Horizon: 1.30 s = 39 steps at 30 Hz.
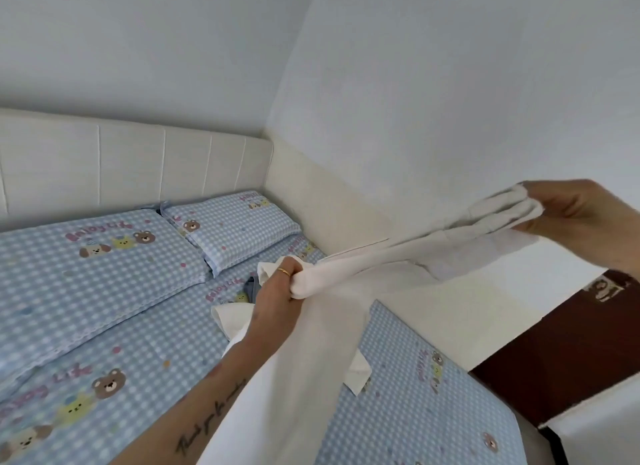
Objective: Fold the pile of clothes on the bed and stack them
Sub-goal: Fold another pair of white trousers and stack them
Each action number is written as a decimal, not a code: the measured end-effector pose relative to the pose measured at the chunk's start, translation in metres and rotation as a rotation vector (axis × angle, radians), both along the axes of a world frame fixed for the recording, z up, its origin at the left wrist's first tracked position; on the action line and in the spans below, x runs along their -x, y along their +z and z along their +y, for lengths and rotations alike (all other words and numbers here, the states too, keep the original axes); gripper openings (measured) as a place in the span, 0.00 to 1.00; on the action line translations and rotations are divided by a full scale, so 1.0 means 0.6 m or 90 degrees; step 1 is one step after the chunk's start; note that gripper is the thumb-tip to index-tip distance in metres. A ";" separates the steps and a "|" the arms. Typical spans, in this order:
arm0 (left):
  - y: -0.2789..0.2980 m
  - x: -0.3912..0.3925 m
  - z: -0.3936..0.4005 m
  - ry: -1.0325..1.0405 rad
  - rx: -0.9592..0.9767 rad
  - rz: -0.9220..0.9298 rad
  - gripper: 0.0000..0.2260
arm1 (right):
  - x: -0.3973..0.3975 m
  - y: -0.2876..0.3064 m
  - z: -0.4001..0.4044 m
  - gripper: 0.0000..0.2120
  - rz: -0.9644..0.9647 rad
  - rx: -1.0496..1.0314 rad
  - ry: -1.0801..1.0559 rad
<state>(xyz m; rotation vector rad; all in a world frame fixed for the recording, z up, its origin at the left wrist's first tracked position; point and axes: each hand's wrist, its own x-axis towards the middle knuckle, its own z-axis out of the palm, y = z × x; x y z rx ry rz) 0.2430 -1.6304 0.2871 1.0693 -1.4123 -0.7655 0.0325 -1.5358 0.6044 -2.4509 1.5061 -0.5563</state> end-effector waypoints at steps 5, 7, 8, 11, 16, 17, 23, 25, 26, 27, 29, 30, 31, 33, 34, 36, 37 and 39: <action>0.002 -0.064 -0.059 0.092 0.081 -0.046 0.07 | 0.006 -0.065 -0.026 0.12 0.000 -0.099 0.000; 0.015 -0.085 -0.087 0.135 0.104 -0.068 0.11 | 0.004 -0.089 -0.029 0.12 0.007 -0.116 0.004; 0.023 -0.094 -0.098 0.158 0.114 -0.077 0.13 | 0.003 -0.099 -0.031 0.12 0.006 -0.115 -0.002; 0.035 -0.112 -0.113 0.223 0.172 -0.108 0.17 | 0.015 -0.136 -0.039 0.11 0.022 -0.114 -0.018; -0.014 -0.118 -0.093 0.226 0.290 -0.269 0.18 | 0.046 -0.233 -0.034 0.12 0.052 -0.147 -0.028; -0.041 -0.111 -0.084 0.203 0.284 -0.319 0.18 | 0.059 -0.266 -0.029 0.13 0.037 -0.159 -0.039; -0.282 -0.037 0.025 -0.122 0.177 -0.546 0.09 | 0.191 -0.564 0.021 0.21 0.116 -0.237 -0.133; -0.385 -0.005 0.063 -0.205 0.186 -0.624 0.09 | 0.229 -0.680 0.057 0.22 0.127 -0.268 -0.155; -0.432 0.014 0.080 -0.225 0.196 -0.649 0.09 | 0.246 -0.736 0.073 0.22 0.130 -0.283 -0.161; -0.478 0.039 0.096 -0.248 0.202 -0.669 0.08 | 0.264 -0.793 0.091 0.23 0.132 -0.303 -0.166; -0.549 0.079 0.122 -0.282 0.196 -0.705 0.09 | 0.290 -0.882 0.122 0.24 0.146 -0.341 -0.178; -0.577 0.099 0.138 -0.291 0.198 -0.715 0.10 | 0.305 -0.921 0.143 0.24 0.150 -0.363 -0.185; -0.599 0.117 0.151 -0.290 0.200 -0.723 0.11 | 0.319 -0.949 0.161 0.23 0.152 -0.374 -0.188; -0.639 0.144 0.184 -0.287 0.184 -0.733 0.09 | 0.345 -0.996 0.203 0.21 0.156 -0.375 -0.202; -0.656 0.153 0.200 -0.286 0.175 -0.732 0.09 | 0.354 -1.013 0.225 0.20 0.148 -0.339 -0.206; -0.704 0.172 0.243 -0.297 0.164 -0.729 0.10 | 0.367 -1.051 0.280 0.19 0.134 -0.285 -0.192; -0.731 0.181 0.270 -0.307 0.168 -0.733 0.11 | 0.372 -1.073 0.309 0.22 0.145 -0.297 -0.191; -0.781 0.196 0.333 -0.320 0.174 -0.737 0.11 | 0.385 -1.121 0.367 0.26 0.161 -0.384 -0.209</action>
